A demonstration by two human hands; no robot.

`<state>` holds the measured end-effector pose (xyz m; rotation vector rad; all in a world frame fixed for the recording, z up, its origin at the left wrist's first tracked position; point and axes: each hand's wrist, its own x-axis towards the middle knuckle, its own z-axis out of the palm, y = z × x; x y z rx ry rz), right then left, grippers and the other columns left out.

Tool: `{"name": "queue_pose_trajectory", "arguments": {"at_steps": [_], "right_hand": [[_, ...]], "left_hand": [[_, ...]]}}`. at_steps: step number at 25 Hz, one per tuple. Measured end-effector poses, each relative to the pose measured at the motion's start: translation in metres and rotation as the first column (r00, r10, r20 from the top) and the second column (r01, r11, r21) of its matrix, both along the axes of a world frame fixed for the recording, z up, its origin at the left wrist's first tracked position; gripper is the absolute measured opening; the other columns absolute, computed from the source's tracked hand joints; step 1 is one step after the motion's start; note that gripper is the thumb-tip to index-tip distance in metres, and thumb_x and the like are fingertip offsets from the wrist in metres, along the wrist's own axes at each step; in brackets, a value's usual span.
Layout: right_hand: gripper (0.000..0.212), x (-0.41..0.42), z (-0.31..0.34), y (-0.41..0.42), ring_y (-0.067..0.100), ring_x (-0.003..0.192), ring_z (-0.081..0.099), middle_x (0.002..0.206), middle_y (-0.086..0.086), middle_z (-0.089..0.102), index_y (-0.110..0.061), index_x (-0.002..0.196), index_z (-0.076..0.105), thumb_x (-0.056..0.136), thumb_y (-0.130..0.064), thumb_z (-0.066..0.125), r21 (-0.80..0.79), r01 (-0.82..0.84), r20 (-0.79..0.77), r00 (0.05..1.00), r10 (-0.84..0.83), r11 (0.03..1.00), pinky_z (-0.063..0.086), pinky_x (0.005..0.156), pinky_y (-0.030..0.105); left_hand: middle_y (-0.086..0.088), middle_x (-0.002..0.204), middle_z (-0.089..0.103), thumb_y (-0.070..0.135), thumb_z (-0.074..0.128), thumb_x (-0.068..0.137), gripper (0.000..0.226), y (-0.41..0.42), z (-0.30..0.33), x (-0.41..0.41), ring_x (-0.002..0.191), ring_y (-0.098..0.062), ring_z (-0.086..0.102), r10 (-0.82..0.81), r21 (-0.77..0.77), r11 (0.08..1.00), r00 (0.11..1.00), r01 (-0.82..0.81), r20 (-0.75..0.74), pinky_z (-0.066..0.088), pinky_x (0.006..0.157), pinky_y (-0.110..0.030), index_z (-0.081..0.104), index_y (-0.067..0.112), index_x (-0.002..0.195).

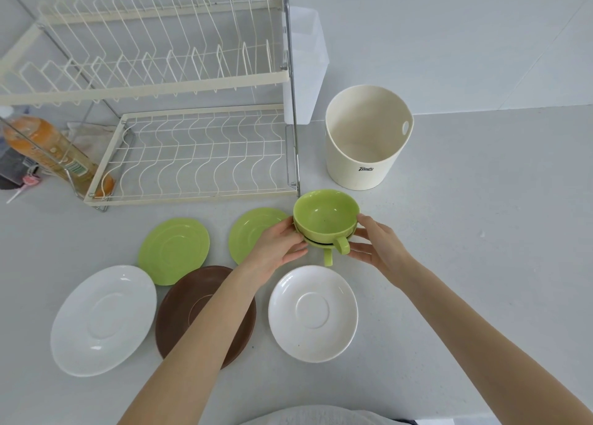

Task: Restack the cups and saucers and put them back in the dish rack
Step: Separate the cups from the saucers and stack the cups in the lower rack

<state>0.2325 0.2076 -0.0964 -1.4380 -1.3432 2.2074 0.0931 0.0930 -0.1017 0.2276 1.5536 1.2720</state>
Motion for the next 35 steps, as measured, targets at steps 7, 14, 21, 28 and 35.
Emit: {"name": "queue_pose_trajectory", "arguments": {"at_steps": [7, 14, 21, 28, 35], "right_hand": [[0.033, 0.003, 0.011, -0.002, 0.025, 0.085, 0.066, 0.123, 0.014, 0.060, -0.011, 0.116, 0.058, 0.094, -0.028, 0.041, 0.074, 0.007, 0.028, 1.000, -0.009, 0.997, 0.054, 0.084, 0.031], [0.024, -0.009, 0.039, -0.023, 0.019, 0.077, 0.065, 0.103, 0.006, 0.060, -0.020, 0.087, 0.062, 0.093, -0.025, 0.039, 0.178, -0.024, -0.024, 0.999, 0.029, 0.984, 0.054, 0.069, 0.027], [0.023, -0.055, 0.054, -0.063, 0.018, 0.076, 0.064, 0.099, 0.004, 0.059, -0.018, 0.093, 0.062, 0.093, -0.023, 0.040, 0.176, -0.073, -0.062, 0.994, 0.085, 0.982, 0.054, 0.056, 0.019], [0.018, -0.137, 0.061, -0.108, 0.017, 0.072, 0.062, 0.091, 0.003, 0.058, -0.020, 0.092, 0.060, 0.093, -0.023, 0.042, 0.146, -0.055, -0.097, 0.993, 0.070, 0.988, 0.051, 0.055, 0.022], [0.021, -0.222, 0.063, -0.132, 0.019, 0.073, 0.064, 0.100, 0.007, 0.058, -0.012, 0.100, 0.058, 0.092, -0.022, 0.041, 0.115, -0.037, -0.123, 0.991, 0.051, 0.993, 0.055, 0.061, 0.024]], "left_hand": [[-0.005, 0.130, 0.057, 0.004, 0.053, 0.089, 0.051, -0.006, 0.001, -0.001, 0.107, -0.023, 0.060, -0.009, 0.075, 0.997, 0.998, 0.005, 0.058, 0.056, 0.076, -0.021, 0.040, 0.011, 0.138], [0.004, 0.106, 0.063, 0.011, 0.050, 0.090, 0.037, -0.033, 0.025, -0.010, 0.100, -0.019, 0.062, 0.014, 0.200, 0.979, 0.990, -0.042, 0.138, 0.055, 0.083, -0.025, 0.051, 0.019, 0.126], [0.010, 0.097, 0.068, 0.010, 0.049, 0.091, 0.025, -0.081, 0.042, -0.048, 0.091, -0.018, 0.066, 0.123, 0.237, 0.960, 0.984, -0.151, 0.129, 0.056, 0.080, -0.024, 0.058, 0.021, 0.112], [0.005, 0.107, 0.063, 0.010, 0.048, 0.092, 0.031, -0.126, 0.056, -0.123, 0.096, -0.022, 0.062, 0.159, 0.241, 0.955, 0.985, -0.172, 0.073, 0.055, 0.080, -0.022, 0.054, 0.018, 0.121], [0.010, 0.101, 0.063, 0.012, 0.048, 0.091, 0.022, -0.146, 0.067, -0.209, 0.091, -0.020, 0.062, 0.147, 0.208, 0.966, 0.989, -0.151, 0.033, 0.055, 0.084, -0.027, 0.060, 0.021, 0.108]]}}
